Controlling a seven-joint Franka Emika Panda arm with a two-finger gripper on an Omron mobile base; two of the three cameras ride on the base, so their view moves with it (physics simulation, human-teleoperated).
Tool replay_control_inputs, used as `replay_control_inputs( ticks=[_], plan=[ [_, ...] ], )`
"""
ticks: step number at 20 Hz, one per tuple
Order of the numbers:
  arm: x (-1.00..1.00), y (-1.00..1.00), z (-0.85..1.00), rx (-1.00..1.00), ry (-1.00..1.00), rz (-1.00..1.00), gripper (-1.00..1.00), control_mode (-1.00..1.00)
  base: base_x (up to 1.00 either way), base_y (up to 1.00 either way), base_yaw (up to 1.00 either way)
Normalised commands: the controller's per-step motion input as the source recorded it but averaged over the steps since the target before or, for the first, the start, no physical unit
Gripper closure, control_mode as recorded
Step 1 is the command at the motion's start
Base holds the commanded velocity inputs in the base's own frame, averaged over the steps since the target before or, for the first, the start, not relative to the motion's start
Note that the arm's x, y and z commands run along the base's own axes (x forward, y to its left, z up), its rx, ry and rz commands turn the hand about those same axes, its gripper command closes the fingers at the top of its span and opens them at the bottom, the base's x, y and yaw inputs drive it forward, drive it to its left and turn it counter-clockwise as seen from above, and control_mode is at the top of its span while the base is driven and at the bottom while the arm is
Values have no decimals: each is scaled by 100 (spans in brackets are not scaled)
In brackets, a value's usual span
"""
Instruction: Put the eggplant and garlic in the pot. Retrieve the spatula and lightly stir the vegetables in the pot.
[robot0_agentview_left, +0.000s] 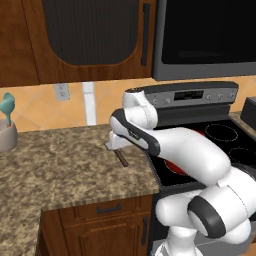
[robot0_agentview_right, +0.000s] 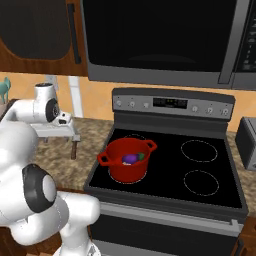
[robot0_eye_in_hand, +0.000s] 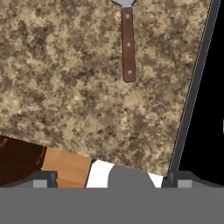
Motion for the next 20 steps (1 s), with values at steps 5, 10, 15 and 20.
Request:
replay_control_inputs(
  ticks=[5,10,15,20],
  plan=[
    [20,4,-14,-9,0,85,-100,-100,0,0,0],
    [64,0,-14,0,1,81,-100,-100,0,0,0],
    [46,0,-17,-8,7,78,-100,-100,0,0,0],
    [12,0,-17,-18,7,86,-100,-100,0,0,0]
  ],
)
